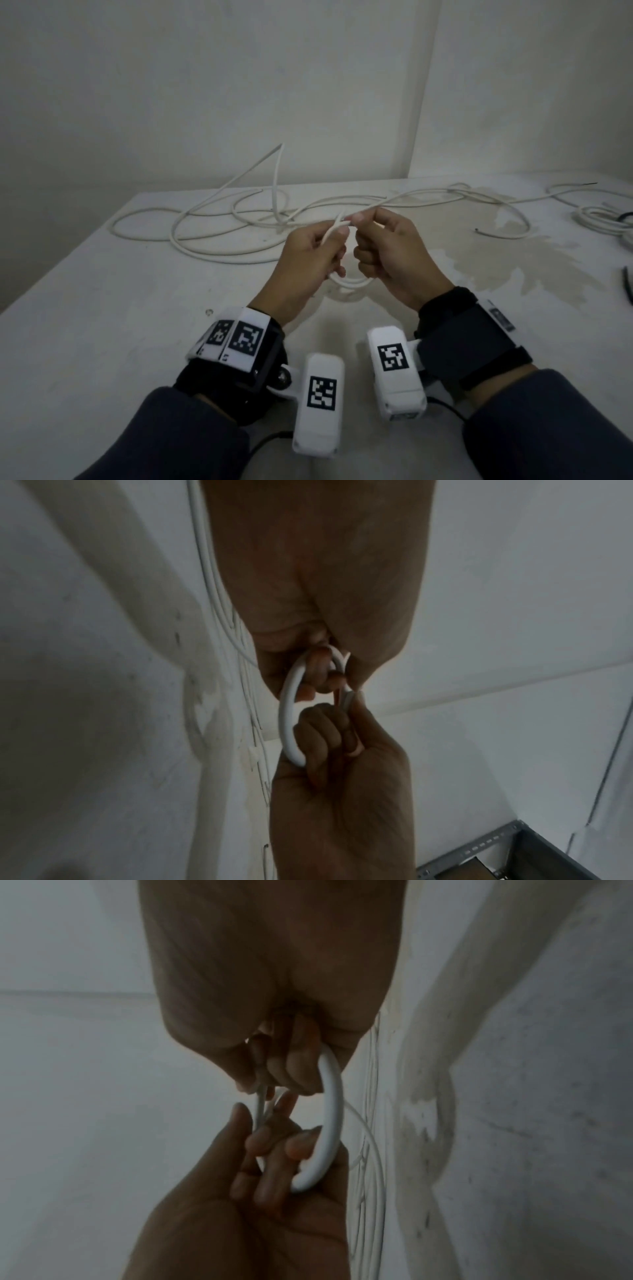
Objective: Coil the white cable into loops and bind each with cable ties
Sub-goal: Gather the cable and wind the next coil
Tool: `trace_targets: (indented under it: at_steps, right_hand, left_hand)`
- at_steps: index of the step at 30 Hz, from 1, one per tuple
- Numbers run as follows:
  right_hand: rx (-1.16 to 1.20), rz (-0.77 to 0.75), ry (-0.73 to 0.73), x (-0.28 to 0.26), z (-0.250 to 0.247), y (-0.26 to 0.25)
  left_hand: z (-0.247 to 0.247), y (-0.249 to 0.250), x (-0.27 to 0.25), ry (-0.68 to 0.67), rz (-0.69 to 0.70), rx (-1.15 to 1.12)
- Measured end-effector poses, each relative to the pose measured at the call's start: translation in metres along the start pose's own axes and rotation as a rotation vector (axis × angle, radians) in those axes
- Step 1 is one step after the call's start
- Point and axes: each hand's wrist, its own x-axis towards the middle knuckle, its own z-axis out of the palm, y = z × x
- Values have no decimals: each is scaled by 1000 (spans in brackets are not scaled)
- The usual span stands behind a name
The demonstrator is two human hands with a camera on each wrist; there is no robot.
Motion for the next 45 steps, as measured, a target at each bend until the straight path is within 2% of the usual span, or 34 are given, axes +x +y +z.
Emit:
trace_targets:
  at_steps: [6, 12, 18, 23, 26, 28, 30, 32, 37, 41, 45]
  right_hand:
    - [35, -4, -104, -2, 5, -1]
    - [-20, -58, -44, -3, 12, -2]
    - [-68, -78, -31, -5, 9, 1]
    - [-295, -72, 22, -1, 3, 5]
    - [-597, -273, 88, 4, -1, 6]
    - [-711, -340, 45, 6, -1, 6]
    - [-603, -270, -33, 5, 1, 4]
    - [-392, -155, -105, 1, 5, 2]
    - [-124, 35, -149, -6, 14, 0]
    - [95, 133, -186, -9, 25, -1]
    - [176, 186, -170, -9, 25, -5]
  left_hand:
    - [-1, 6, 1, 87, 29, 2]
    - [-1, 6, 2, 215, 105, 69]
    - [-6, 2, 4, 222, 70, 34]
    - [-9, 3, 4, 143, 1, -91]
    - [-11, 6, 4, 138, 3, -67]
    - [-11, 8, 3, 159, 18, -50]
    - [-8, 9, 2, 198, 17, -61]
    - [-5, 8, 2, 234, 10, -96]
    - [3, 3, 2, 307, -22, -124]
    - [9, 5, 0, 242, -75, -130]
    - [9, -1, 3, 164, -95, -131]
